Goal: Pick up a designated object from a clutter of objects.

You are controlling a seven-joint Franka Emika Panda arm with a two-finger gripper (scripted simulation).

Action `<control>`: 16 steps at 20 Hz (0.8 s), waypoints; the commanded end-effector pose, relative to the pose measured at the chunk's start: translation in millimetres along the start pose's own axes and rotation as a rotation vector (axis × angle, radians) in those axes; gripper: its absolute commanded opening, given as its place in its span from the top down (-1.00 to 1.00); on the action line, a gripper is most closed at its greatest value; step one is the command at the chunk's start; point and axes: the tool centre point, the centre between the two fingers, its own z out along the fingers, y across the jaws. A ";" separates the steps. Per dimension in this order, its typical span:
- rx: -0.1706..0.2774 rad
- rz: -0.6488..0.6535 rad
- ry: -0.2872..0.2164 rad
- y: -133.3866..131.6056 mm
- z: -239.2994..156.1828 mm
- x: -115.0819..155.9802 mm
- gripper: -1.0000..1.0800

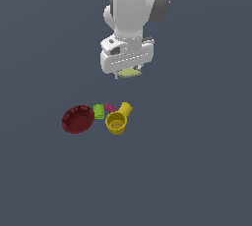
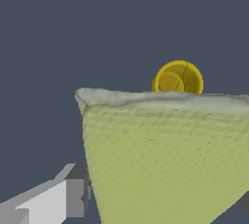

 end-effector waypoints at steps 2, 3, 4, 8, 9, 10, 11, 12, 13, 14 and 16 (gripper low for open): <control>0.001 0.000 0.001 -16.3 -32.6 13.5 1.00; 0.001 -0.001 0.001 -20.8 -41.8 17.5 1.00; 0.002 -0.001 0.001 -25.1 -50.6 21.4 1.00; 0.003 -0.001 0.002 -40.1 -81.7 35.7 1.00; 0.003 -0.001 0.002 -43.4 -88.3 38.9 1.00; 0.004 -0.001 0.002 -46.2 -94.6 41.8 1.00; 0.004 -0.001 0.002 -48.9 -100.3 44.6 1.00; 0.004 -0.001 0.003 -51.2 -105.6 47.1 1.00; 0.004 -0.001 0.003 -53.4 -110.3 49.6 1.00; 0.004 -0.001 0.003 -55.4 -114.6 51.8 1.00; 0.005 -0.001 0.003 -58.3 -121.7 55.3 1.00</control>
